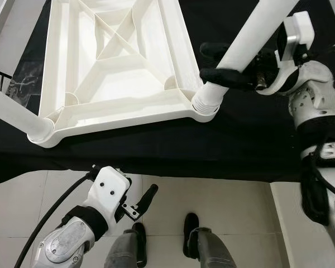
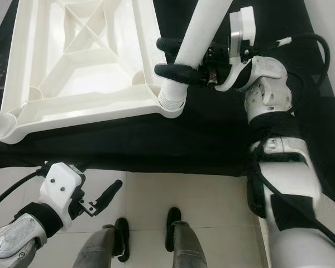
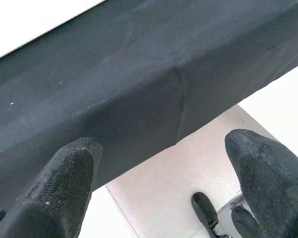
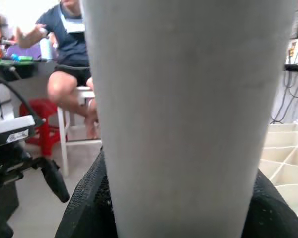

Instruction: Building children table

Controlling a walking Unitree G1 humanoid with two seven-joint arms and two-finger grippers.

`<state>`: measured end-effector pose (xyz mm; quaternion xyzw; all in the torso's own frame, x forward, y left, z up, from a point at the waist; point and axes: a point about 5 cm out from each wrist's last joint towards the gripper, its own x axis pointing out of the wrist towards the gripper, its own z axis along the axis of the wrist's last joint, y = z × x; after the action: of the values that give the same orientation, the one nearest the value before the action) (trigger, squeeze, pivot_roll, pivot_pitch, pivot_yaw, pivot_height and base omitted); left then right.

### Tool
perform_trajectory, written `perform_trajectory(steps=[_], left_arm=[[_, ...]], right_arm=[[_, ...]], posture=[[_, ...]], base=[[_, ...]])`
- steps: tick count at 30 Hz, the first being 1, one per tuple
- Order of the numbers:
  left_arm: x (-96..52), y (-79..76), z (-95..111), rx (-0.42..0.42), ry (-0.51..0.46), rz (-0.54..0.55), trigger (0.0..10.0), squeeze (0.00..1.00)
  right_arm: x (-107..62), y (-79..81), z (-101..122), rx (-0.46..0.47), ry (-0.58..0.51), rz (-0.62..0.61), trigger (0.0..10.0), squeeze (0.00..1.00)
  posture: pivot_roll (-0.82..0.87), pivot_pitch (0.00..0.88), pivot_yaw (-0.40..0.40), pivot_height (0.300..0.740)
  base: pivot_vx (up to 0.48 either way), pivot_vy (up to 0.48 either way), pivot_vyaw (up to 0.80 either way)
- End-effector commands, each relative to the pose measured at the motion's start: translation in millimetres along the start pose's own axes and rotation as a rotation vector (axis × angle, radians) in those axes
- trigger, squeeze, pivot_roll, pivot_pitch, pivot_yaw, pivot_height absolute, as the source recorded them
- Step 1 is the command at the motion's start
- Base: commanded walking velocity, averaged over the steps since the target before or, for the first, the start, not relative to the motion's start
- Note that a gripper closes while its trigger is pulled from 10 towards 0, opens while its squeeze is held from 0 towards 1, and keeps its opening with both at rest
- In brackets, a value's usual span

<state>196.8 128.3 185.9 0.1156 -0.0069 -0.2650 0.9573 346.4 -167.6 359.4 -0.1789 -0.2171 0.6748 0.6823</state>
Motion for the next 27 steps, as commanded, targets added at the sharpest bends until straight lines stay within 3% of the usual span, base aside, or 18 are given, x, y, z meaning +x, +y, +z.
perform_trajectory(steps=[1, 4, 13, 20, 23, 27], left_arm=[[-3.7, -2.5, -4, -0.008, 0.030, -0.006, 10.0, 0.00], [-1.7, -3.6, -3, -0.015, 0.025, -0.003, 10.0, 0.00], [2.6, -5.6, -1, -0.025, 0.017, 0.001, 10.0, 0.00], [5.7, -5.8, -2, -0.028, 0.011, 0.003, 10.0, 0.00], [8.4, -6.4, -2, -0.030, 0.006, 0.003, 10.0, 0.00], [9.7, -6.6, -2, -0.031, 0.005, 0.002, 10.0, 0.00]], right_arm=[[6.0, 14.7, -30, 0.138, 0.087, 0.082, 10.0, 0.00], [18.3, 20.6, -29, 0.130, 0.177, 0.192, 10.0, 0.00], [27.3, 17.2, -26, 0.151, 0.242, 0.243, 10.0, 0.00], [33.7, 12.0, -14, 0.189, 0.135, 0.235, 10.0, 0.00], [37.1, -0.3, -13, 0.197, 0.046, 0.133, 10.0, 0.00], [37.3, -2.4, -18, 0.205, 0.026, 0.052, 10.0, 0.00]], posture=[[0.20, 0.502, 0.031, 0.740], [0.19, 0.499, 0.018, 0.740], [0.17, 0.491, -0.002, 0.740], [0.15, 0.480, -0.011, 0.740], [0.15, 0.473, -0.014, 0.740], [0.15, 0.469, -0.015, 0.740]], base=[[0.000, 0.000, 0.00], [0.000, 0.000, 0.00], [0.000, 0.000, 0.00], [0.000, 0.000, 0.00], [0.000, 0.000, 0.00], [0.000, 0.000, 0.00]])
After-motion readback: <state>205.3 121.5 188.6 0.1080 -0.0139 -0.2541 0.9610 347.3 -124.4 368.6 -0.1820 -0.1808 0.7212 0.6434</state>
